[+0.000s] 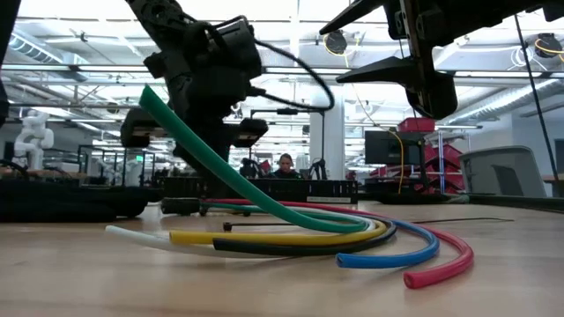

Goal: Ziptie cables
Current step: Wrap the cable wires using a zip tie

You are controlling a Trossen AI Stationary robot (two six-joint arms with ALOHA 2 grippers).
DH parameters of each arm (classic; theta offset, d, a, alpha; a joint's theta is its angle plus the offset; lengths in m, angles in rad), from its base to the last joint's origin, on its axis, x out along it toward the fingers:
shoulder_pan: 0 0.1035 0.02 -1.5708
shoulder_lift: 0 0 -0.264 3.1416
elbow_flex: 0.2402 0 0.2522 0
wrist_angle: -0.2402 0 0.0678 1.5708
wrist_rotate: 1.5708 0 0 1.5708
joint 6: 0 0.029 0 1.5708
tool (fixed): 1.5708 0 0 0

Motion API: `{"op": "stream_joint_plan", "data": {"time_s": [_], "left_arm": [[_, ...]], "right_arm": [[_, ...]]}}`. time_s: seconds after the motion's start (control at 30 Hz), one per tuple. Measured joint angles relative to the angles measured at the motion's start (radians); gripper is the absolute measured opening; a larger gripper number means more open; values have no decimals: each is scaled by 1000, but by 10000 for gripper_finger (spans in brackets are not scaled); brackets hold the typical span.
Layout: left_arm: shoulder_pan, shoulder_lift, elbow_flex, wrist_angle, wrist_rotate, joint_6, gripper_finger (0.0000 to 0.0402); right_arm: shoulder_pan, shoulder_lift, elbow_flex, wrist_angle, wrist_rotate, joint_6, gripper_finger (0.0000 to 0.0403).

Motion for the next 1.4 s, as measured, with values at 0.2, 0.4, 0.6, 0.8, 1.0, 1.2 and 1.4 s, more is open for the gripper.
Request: {"op": "stream_joint_plan", "data": {"time_s": [0.2, 0.4, 0.6, 0.8, 1.0, 1.2, 1.4], "left_arm": [[0, 0, 9, -15, -1, 0, 11], [0, -24, 8, -94, -12, -10, 29], [0, -133, -39, -79, 41, -51, 92], [-18, -138, -113, 14, 58, -15, 134], [-25, -128, -118, 53, 46, 31, 137], [-11, -75, -119, 81, 45, 35, 137], [2, -63, -119, 82, 57, 34, 137]], "right_arm": [[0, 0, 0, 0, -4, 0, 231], [0, 0, 0, -2, -4, 1, 236], [0, 0, 0, -10, -27, 31, 247], [0, 0, 0, -4, -30, 51, 249], [0, 0, 0, -1, -30, 53, 249], [0, 0, 0, 1, -30, 53, 249], [0, 0, 0, -1, -30, 52, 249]]}}
